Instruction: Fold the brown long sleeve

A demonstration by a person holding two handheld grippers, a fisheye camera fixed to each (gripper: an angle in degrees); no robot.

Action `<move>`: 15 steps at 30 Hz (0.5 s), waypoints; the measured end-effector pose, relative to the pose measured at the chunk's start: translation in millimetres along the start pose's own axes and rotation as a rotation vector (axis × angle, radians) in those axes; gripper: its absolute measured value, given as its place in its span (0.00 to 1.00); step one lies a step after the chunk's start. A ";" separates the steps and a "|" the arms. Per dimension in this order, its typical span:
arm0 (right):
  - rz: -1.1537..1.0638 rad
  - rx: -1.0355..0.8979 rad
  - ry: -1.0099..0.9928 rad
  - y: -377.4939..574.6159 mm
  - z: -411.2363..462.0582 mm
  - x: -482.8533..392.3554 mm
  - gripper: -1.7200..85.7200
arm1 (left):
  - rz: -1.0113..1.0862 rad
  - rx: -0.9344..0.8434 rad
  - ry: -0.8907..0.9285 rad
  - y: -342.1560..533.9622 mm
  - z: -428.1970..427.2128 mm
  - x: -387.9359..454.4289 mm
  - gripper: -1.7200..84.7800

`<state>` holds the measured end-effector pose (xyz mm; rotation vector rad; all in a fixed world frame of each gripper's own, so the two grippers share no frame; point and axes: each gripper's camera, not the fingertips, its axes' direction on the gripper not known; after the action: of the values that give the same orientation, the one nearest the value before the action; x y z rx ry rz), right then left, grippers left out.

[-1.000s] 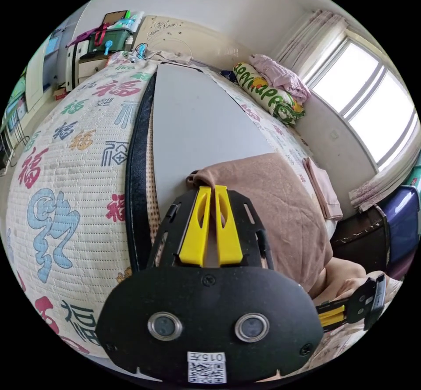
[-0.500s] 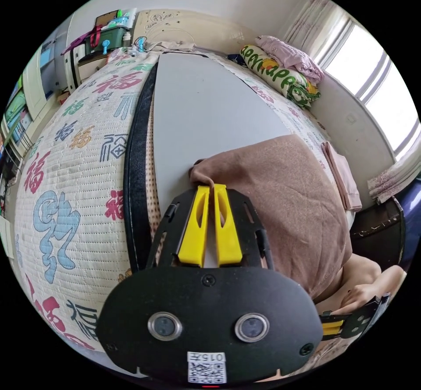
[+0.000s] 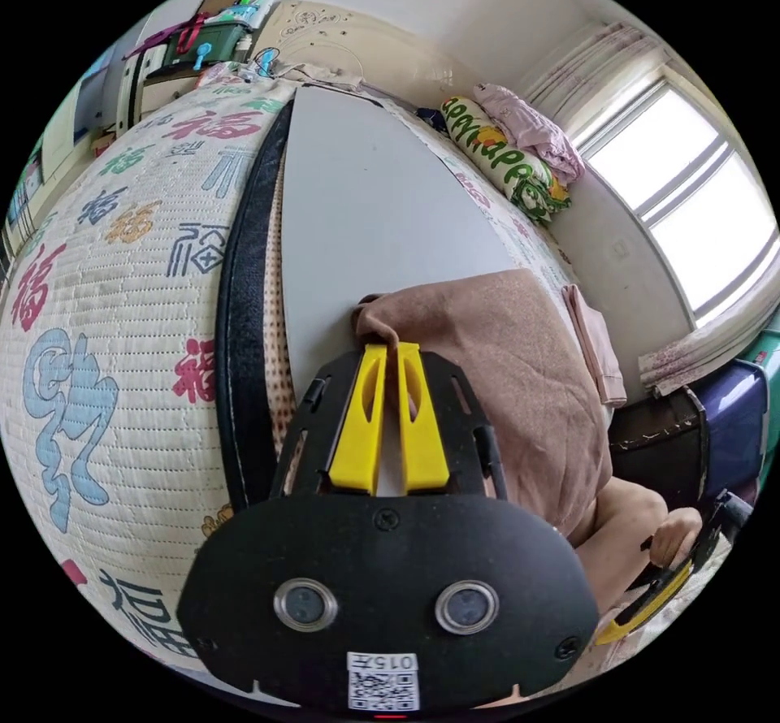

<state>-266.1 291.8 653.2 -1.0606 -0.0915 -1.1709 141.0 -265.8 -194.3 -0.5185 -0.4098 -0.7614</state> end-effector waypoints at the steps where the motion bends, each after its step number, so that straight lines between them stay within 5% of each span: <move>1: 0.032 0.047 0.011 3.1 -18.0 7.5 0.01 | -0.009 0.004 0.041 2.6 -5.7 -10.6 0.05; 9: 0.502 0.444 0.076 76.6 -144.4 106.5 0.09 | -0.156 0.226 0.579 80.9 -42.0 -135.4 0.21; 15: 0.834 0.924 -0.113 183.9 -219.6 181.9 0.12 | -0.205 0.320 0.825 142.8 -14.8 -171.4 0.27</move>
<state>-139.8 6.1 520.6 -0.2548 -0.2254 -0.2207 135.9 -94.4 -337.8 0.1606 0.1914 -1.0114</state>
